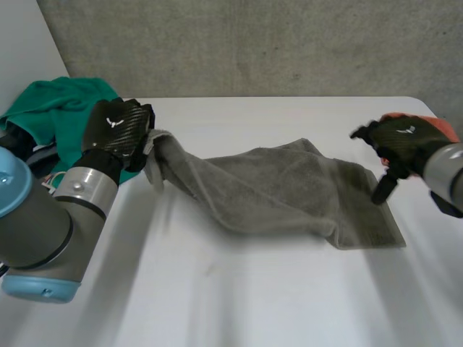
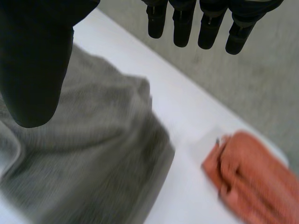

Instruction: Fold the laundry.

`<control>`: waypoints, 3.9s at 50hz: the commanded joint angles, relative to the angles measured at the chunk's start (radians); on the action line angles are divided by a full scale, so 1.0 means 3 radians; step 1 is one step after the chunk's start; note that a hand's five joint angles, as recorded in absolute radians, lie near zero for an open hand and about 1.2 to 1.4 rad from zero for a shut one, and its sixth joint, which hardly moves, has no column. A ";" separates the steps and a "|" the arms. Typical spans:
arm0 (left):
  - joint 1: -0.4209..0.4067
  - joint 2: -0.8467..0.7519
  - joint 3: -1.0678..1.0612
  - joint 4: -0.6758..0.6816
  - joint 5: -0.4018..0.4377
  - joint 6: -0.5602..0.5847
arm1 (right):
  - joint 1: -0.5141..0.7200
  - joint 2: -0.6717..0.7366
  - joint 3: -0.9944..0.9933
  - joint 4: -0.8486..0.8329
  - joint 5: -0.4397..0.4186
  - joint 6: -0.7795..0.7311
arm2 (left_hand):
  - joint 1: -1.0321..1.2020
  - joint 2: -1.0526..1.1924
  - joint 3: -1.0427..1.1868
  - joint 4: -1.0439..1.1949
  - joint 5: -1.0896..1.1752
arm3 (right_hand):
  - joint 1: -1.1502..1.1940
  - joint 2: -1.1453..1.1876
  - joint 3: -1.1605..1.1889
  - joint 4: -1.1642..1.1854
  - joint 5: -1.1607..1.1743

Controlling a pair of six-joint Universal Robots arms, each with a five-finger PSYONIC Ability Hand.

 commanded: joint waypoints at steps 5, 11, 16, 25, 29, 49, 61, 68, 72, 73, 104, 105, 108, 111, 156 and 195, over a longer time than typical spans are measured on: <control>0.0019 0.0163 -0.0123 0.0000 0.0174 0.0000 | -0.0389 -0.0002 0.0660 -0.0188 -0.0155 -0.0044 | 0.1026 0.0663 0.0672 0.0649 0.0785 | 0.0349 0.0392 0.0418 0.0422 0.0372; 0.0035 0.0173 -0.0098 0.0005 0.0174 -0.0005 | -0.0502 0.0013 0.1330 -0.1032 -0.0375 -0.0289 | 0.1026 0.0663 0.0672 0.0649 0.0785 | 0.1387 0.1429 0.1455 0.1459 0.1410; 0.0040 0.0173 -0.0087 0.0010 0.0180 -0.0005 | -0.0614 0.0069 0.1667 -0.1508 -0.0620 -0.0581 | 0.1026 0.0663 0.0672 0.0649 0.0785 | 0.1417 0.1459 0.1485 0.1489 0.1440; 0.0045 0.0152 -0.0082 0.0026 0.0180 -0.0016 | -0.0655 0.0412 0.1668 -0.1769 -0.0718 -0.0796 | 0.1026 0.0663 0.0672 0.0649 0.0785 | 0.1378 0.1420 0.1446 0.1450 0.1401; 0.0050 0.0147 -0.0082 0.0026 0.0180 -0.0016 | -0.0655 0.0443 0.1642 -0.1917 -0.0718 -0.0796 | 0.1026 0.0663 0.0672 0.0649 0.0785 | 0.1427 0.1469 0.1495 0.1499 0.1450; 0.0086 0.0132 -0.0092 0.0036 0.0241 -0.0021 | -0.0619 0.0816 0.1417 -0.2158 -0.0703 -0.0903 | 0.1026 0.0663 0.0672 0.0649 0.0785 | 0.2004 0.2046 0.2072 0.2076 0.2027; 0.0086 0.0132 -0.0087 0.0036 0.0256 -0.0021 | -0.0609 0.0872 0.1218 -0.2219 -0.0703 -0.0903 | 0.1026 0.0663 0.0672 0.0649 0.0785 | 0.2121 0.2164 0.2189 0.2194 0.2144; 0.0096 0.0132 -0.0092 0.0036 0.0261 -0.0021 | -0.0599 0.1087 0.1034 -0.2230 -0.0698 -0.0909 | 0.1026 0.0663 0.0672 0.0649 0.0785 | 0.3075 0.3118 0.3144 0.3148 0.3098; 0.0111 0.0132 -0.0087 0.0036 0.0256 -0.0021 | -0.0604 0.1046 0.0983 -0.2270 -0.0693 -0.0888 | 0.1026 0.0663 0.0672 0.0649 0.0785 | 0.3899 0.3942 0.3967 0.3972 0.3922; 0.0117 0.0132 -0.0082 0.0031 0.0256 -0.0021 | -0.0609 0.1041 0.0983 -0.2281 -0.0693 -0.0873 | 0.1026 0.0663 0.0672 0.0649 0.0785 | 0.3899 0.3942 0.3967 0.3972 0.3922; 0.0464 -0.0505 0.0744 -0.1427 0.0558 0.0086 | -0.0334 0.0334 -0.0596 0.0712 0.0048 -0.1380 | 0.1026 0.0663 0.0672 0.0649 0.0785 | 0.3899 0.3942 0.3967 0.3972 0.3922; 0.0464 -0.0598 0.0852 -0.1396 0.0563 0.0107 | -0.0298 0.0427 -0.0704 0.0630 0.0130 -0.1303 | 0.1026 0.0663 0.0672 0.0649 0.0785 | 0.3899 0.3942 0.3967 0.3972 0.3922; 0.0454 -0.0900 0.1423 -0.1233 0.0548 0.0143 | -0.0185 0.0687 -0.1163 0.0212 0.0416 -0.1043 | 0.1026 0.0663 0.0672 0.0649 0.0785 | 0.3899 0.3942 0.3967 0.3972 0.3922; 0.0439 -0.1064 0.1956 -0.1059 0.0543 0.0107 | -0.0139 0.0780 -0.1532 -0.0244 0.0555 -0.0833 | 0.1026 0.0663 0.0672 0.0649 0.0785 | 0.3899 0.3942 0.3967 0.3972 0.3922; 0.0878 -0.0846 0.0225 -0.0275 0.0814 0.1268 | -0.0042 0.1138 0.0092 -0.1417 0.0223 -0.0136 | -0.2357 -0.2719 -0.2711 -0.2734 -0.2597 | 0.3899 0.3942 0.3967 0.3972 0.3922; 0.0607 -0.1576 0.0751 -0.0271 0.0752 0.1181 | -0.0042 0.0888 0.0466 -0.1452 0.0156 -0.0142 | -0.0277 -0.0640 -0.0631 -0.0654 -0.0518 | 0.3899 0.3942 0.3967 0.3972 0.3922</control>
